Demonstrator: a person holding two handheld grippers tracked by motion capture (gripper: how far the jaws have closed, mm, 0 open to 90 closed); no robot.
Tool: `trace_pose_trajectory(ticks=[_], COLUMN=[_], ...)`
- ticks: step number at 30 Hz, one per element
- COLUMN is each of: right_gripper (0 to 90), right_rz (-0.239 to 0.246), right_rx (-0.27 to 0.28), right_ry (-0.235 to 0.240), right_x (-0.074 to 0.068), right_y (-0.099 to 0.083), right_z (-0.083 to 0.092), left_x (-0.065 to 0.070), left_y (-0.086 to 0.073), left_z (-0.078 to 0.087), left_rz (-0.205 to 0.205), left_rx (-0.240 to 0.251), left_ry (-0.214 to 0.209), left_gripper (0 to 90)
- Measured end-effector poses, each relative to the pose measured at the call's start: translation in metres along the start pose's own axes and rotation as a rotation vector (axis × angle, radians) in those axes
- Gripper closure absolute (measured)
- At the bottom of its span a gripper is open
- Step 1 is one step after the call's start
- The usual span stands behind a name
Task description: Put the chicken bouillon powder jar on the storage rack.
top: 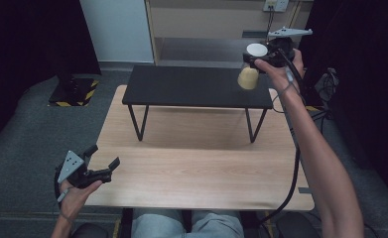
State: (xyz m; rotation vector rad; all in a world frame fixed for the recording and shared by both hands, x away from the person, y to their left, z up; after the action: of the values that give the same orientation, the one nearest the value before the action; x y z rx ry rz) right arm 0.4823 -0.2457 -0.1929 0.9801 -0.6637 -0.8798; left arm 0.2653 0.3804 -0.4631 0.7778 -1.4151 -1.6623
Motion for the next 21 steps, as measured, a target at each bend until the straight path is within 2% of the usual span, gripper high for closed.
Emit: trace_pose_trajectory(ticks=[1,4,8,11,13,17,19,21], right_gripper=[33.3,33.2,33.2,33.2,33.1,32.1,19.1,14.4], right_rz=[-0.017,-0.052,-0.032,-0.048,-0.041,-0.068,-0.077,-0.117], right_rx=[-0.009,-0.024,-0.059,-0.065,-0.070,-0.027,-0.011,0.009], right_ry=[-0.016,-0.029,-0.050,-0.046,-0.052,-0.054,-0.069,-0.057], right_x=[0.004,0.011,0.012,0.013,0.012,0.013,0.012,0.013], right_y=[0.000,-0.003,-0.005,-0.011,-0.014,-0.024,-0.028,-0.032], right_z=[-0.011,-0.023,-0.033,-0.038,-0.040,-0.039,-0.037,-0.030], left_x=[0.000,-0.001,-0.001,-0.001,-0.001,-0.001,0.000,0.000], left_y=[0.000,0.000,0.000,0.000,0.000,0.000,0.000,0.000], left_z=[0.000,-0.001,-0.001,-0.001,-0.001,-0.001,-0.001,-0.001], left_rz=[0.006,0.005,0.003,0.004,0.003,0.000,-0.003,-0.001], left_rx=[0.001,0.000,-0.001,-0.001,-0.001,-0.005,-0.006,-0.005], left_ry=[0.000,-0.001,-0.001,-0.003,-0.005,-0.005,-0.006,-0.007], left_gripper=[0.5,0.6,0.6,0.7,0.7,0.7,0.7,0.8])
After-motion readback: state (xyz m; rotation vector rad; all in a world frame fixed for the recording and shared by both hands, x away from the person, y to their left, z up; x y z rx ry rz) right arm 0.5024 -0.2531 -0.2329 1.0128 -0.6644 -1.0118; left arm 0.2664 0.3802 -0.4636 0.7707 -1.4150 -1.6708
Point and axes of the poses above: each handheld gripper's, and its own axes: z roughly backward along the jaws, y roughly out of its top, x roughly to its right, the point moved 5 cm from there along -z, roughly forward along the jaws, and after that the axes turned 5 degrees about -x, right-handed, at the moved point
